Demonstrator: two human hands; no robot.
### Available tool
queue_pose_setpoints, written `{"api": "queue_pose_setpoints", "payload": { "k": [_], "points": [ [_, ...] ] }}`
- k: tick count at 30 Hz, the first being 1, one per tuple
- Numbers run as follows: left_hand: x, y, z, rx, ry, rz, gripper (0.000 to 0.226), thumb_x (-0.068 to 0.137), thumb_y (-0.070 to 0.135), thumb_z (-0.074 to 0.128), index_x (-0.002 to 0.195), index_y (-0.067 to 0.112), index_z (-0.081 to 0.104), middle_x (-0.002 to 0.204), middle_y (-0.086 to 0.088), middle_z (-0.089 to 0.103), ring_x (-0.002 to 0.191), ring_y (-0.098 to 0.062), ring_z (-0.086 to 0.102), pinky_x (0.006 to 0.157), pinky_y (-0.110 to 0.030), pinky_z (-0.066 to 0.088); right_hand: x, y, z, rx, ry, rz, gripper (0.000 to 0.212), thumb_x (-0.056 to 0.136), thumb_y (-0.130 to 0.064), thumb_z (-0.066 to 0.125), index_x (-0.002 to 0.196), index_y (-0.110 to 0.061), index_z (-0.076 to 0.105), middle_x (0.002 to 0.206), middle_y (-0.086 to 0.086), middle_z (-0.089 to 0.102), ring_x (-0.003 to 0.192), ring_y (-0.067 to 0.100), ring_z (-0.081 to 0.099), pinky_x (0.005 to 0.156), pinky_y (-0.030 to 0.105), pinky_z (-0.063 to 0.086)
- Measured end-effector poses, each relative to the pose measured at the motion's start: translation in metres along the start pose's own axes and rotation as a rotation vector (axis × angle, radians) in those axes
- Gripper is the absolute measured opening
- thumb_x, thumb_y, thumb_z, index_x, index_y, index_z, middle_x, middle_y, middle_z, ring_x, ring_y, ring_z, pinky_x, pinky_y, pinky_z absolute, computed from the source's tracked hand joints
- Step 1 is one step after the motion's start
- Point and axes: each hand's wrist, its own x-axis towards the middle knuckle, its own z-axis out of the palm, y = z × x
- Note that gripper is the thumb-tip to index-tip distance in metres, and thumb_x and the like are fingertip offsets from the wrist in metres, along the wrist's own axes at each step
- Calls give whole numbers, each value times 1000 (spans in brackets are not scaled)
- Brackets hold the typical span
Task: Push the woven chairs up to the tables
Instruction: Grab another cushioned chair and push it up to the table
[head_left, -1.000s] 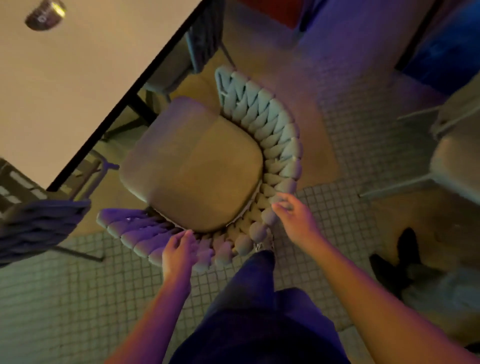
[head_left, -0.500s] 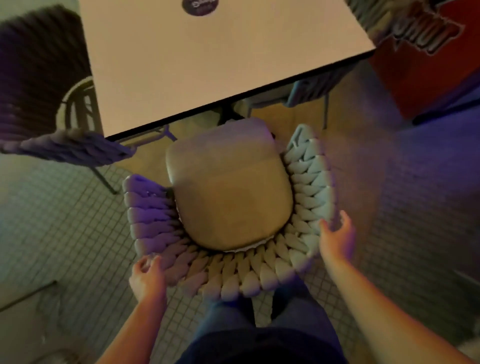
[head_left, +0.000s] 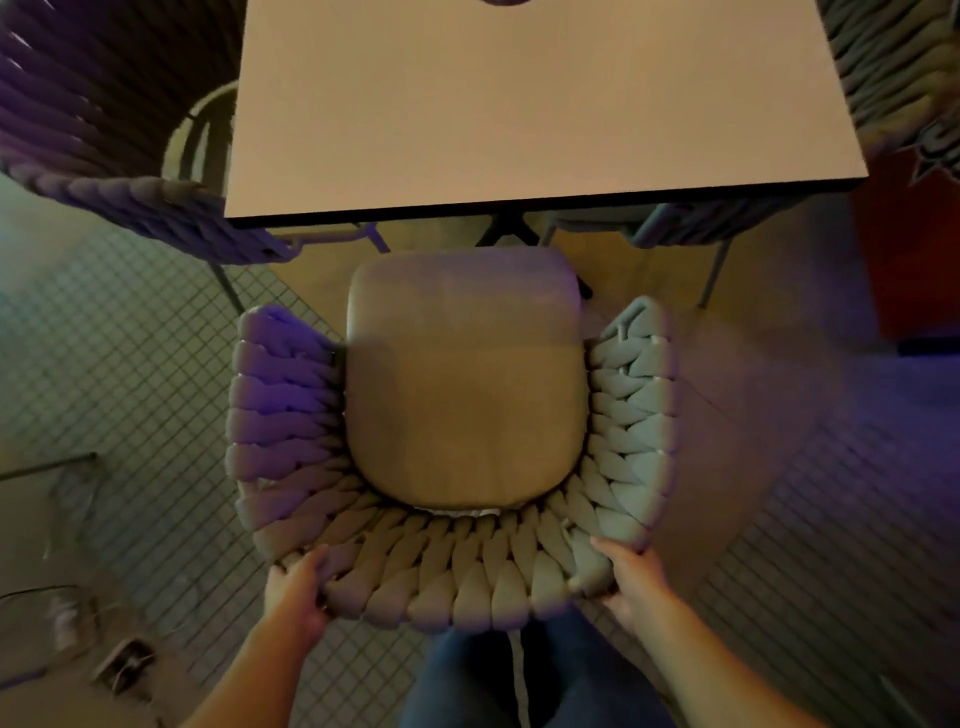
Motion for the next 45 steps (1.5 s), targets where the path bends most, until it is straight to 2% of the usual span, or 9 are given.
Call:
{"api": "queue_pose_setpoints", "payload": {
  "k": [3, 11, 13, 17, 22, 28, 35, 40, 45],
  "points": [
    [-4, -2, -2, 11, 12, 24, 41, 88, 4, 59, 126, 19, 51, 107, -14, 64, 77, -29, 62, 54, -43, 54, 2, -2, -7, -12, 30, -17, 59, 80, 4, 66, 134, -9, 45, 125, 23, 58, 111, 41, 58, 85, 62, 49],
    [-35, -33, 19, 50, -15, -37, 36, 87, 5, 60, 120, 19, 52, 95, -13, 64, 76, -32, 60, 63, -46, 52, 3, -26, -51, -62, 51, -13, 61, 82, 7, 62, 138, -9, 41, 130, 26, 54, 117, 45, 53, 89, 62, 47],
    [-43, -41, 27, 61, -47, -47, 37, 87, 5, 60, 122, 15, 52, 99, -17, 64, 77, -33, 60, 65, -49, 53, 4, -30, -64, -59, 66, -10, 61, 82, 7, 62, 138, -7, 41, 131, 27, 53, 117, 46, 53, 87, 62, 47],
    [-58, -54, 44, 90, -92, -36, 37, 87, 6, 62, 123, 10, 52, 104, -20, 66, 76, -33, 62, 59, -47, 54, 9, -42, -87, -34, 105, -27, 60, 81, 6, 62, 137, -8, 43, 129, 26, 54, 112, 42, 54, 69, 52, 52],
    [-71, -65, 69, 98, -87, -21, 34, 88, 6, 62, 120, 8, 52, 106, -21, 66, 81, -35, 63, 59, -45, 54, 16, -62, -109, -40, 80, -29, 60, 82, 6, 61, 138, -8, 42, 131, 27, 54, 113, 43, 54, 71, 54, 51],
    [-73, -65, 83, 62, -60, -10, 34, 87, 5, 62, 119, 8, 54, 97, -16, 66, 78, -33, 63, 57, -46, 55, 18, -79, -110, -74, 63, -33, 57, 83, 7, 61, 135, -4, 41, 122, 29, 55, 102, 41, 56, 61, 50, 51],
    [-73, -57, 87, 44, -27, -22, 33, 86, 5, 64, 117, 11, 52, 105, -18, 64, 84, -34, 62, 59, -44, 53, 18, -84, -103, -69, 60, -25, 58, 83, 7, 61, 136, -6, 42, 129, 28, 54, 107, 43, 55, 61, 51, 51],
    [-75, -53, 80, 56, -52, -5, 29, 88, 5, 62, 116, 9, 53, 107, -22, 63, 79, -33, 63, 47, -42, 55, 16, -83, -97, -67, 77, -11, 57, 82, 7, 61, 133, -9, 42, 128, 27, 54, 116, 47, 53, 62, 51, 51],
    [-77, -53, 75, 72, -57, 14, 26, 88, 6, 63, 114, 10, 57, 109, -21, 65, 82, -34, 64, 46, -41, 56, 16, -80, -96, -80, 71, -6, 58, 82, 7, 61, 135, -7, 41, 131, 28, 52, 118, 47, 52, 76, 58, 49]
  ]
}}
